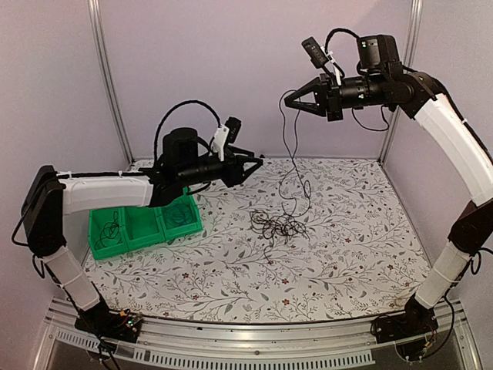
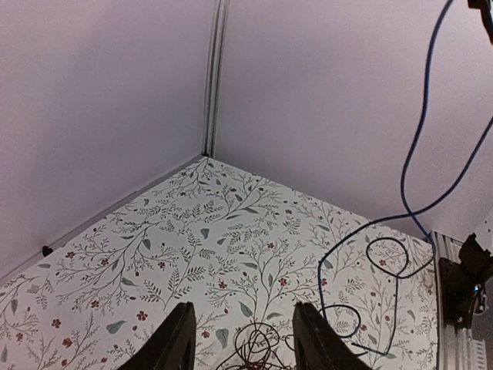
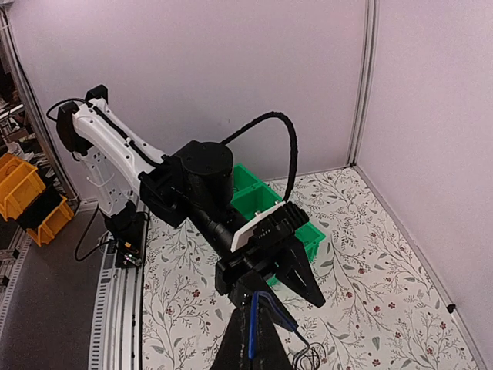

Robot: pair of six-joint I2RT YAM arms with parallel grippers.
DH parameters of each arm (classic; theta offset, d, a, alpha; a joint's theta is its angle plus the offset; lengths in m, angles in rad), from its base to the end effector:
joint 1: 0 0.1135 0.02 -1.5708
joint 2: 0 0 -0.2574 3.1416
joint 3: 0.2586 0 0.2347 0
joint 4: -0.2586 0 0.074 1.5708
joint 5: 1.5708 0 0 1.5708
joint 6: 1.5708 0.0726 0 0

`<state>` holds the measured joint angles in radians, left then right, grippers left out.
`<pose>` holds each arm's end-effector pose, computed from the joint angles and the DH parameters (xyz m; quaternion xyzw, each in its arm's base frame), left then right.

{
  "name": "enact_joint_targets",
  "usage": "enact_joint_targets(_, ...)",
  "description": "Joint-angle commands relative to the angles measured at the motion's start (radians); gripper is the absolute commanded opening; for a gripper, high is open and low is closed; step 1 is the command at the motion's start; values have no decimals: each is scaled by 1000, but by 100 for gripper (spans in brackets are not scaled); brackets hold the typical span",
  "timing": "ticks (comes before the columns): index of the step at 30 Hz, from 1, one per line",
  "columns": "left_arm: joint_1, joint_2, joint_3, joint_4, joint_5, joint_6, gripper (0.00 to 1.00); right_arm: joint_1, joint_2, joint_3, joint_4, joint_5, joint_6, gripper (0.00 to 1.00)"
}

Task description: Untangle the cables

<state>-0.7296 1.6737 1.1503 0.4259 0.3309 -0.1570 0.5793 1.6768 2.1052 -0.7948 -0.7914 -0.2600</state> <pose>0.2936 -0.2942 0.2942 0.3125 0.6696 -0.3944 0.5463 0.2608 0.2323 0.4735 -0.5092 0.6055 0.3967 0.4655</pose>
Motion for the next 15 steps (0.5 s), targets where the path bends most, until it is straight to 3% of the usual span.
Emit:
enact_joint_targets(1,-46,66,98,-61,133,108,47,-5,8,-11,-3,-2,-13,0)
enact_joint_targets(5,-75,125,169,-63,201,96,47,-5,2,-27,-3,3,-11,0)
enact_joint_targets(10,-76,85,136,-66,154,44,47,-5,0,-55,1,21,-17,0)
enact_joint_targets(13,-75,53,139,-184,77,26,61,-5,5,-58,4,31,-16,0)
enact_joint_targets(15,-76,34,139,-243,122,57,63,-4,10,-56,6,34,-17,0)
